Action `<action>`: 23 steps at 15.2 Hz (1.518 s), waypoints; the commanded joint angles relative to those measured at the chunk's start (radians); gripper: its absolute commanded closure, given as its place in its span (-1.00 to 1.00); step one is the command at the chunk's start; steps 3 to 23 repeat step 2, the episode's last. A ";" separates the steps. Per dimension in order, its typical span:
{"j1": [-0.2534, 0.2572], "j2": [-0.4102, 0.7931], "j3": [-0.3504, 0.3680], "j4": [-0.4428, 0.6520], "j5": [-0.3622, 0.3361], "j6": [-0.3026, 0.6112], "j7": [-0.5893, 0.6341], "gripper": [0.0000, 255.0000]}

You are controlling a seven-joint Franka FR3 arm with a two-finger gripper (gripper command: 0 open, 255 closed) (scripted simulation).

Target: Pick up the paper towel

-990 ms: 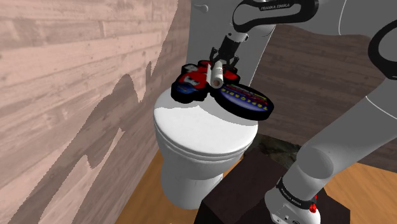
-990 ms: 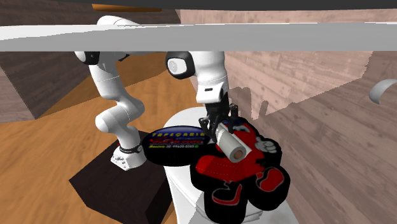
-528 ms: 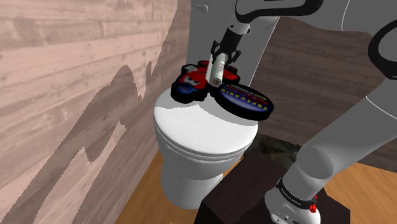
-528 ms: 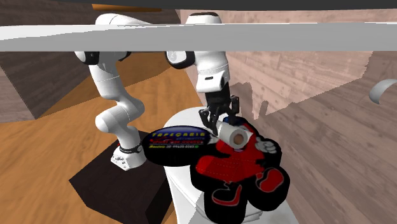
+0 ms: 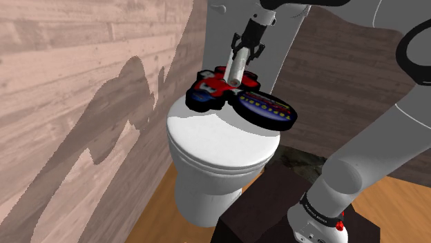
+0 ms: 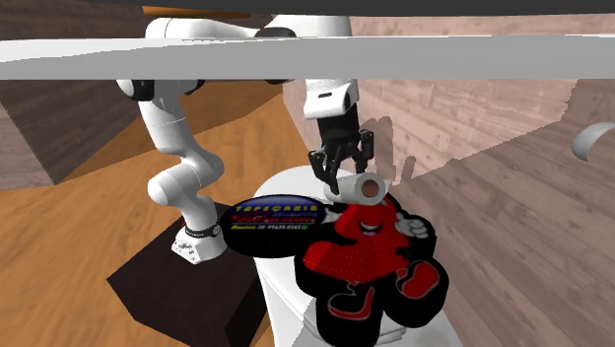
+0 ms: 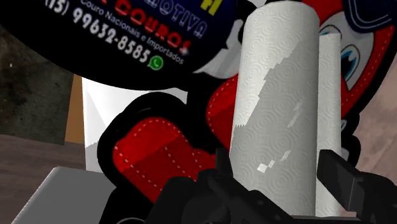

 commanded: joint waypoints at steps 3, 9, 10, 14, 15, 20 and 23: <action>0.000 0.003 0.001 0.019 -0.001 -0.016 0.002 1.00; 0.000 0.003 0.001 0.019 -0.001 -0.016 0.002 1.00; 0.000 0.003 0.001 0.019 -0.001 -0.016 0.002 1.00; 0.000 0.003 0.001 0.019 -0.001 -0.016 0.002 1.00; 0.000 0.003 0.001 0.019 -0.001 -0.016 0.002 1.00; 0.000 0.003 0.001 0.019 -0.001 -0.016 0.002 1.00; 0.000 0.003 0.001 0.019 -0.001 -0.016 0.002 1.00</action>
